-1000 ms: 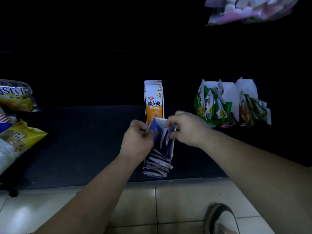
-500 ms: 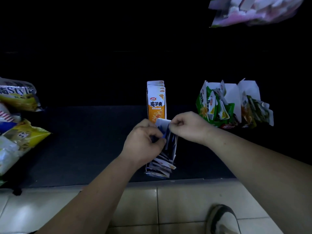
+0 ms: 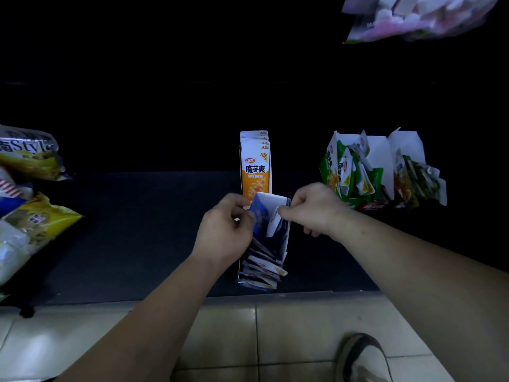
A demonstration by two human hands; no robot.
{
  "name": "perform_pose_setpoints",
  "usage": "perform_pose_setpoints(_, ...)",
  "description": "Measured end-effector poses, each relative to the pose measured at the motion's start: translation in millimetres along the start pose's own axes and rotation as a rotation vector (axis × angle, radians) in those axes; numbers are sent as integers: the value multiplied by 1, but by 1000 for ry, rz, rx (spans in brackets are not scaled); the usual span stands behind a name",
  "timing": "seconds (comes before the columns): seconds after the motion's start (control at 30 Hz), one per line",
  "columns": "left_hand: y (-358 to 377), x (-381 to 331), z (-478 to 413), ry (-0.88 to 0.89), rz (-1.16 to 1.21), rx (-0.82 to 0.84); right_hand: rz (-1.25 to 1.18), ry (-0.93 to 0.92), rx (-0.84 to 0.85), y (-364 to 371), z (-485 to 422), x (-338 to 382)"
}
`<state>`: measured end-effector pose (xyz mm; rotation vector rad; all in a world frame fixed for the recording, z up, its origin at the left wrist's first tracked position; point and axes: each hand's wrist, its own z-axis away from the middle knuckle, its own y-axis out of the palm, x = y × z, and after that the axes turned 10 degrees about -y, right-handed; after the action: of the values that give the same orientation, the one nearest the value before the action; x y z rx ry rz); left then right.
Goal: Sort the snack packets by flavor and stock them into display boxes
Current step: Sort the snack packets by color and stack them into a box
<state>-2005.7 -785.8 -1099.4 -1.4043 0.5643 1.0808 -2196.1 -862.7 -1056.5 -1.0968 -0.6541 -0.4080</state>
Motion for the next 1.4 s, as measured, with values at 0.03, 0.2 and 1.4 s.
perform_pose_setpoints(0.03, 1, 0, -3, -55, 49, -4, -12, -4, 3, 1, 0, -1)
perform_pose_setpoints(0.2, 5, -1, -8, -118, -39, -30, -85, -49, 12, 5, -1, -7)
perform_pose_setpoints(1.4, -12, -48, 8, -435, 399, 196, -626, -97, -76, -19, 8, 21)
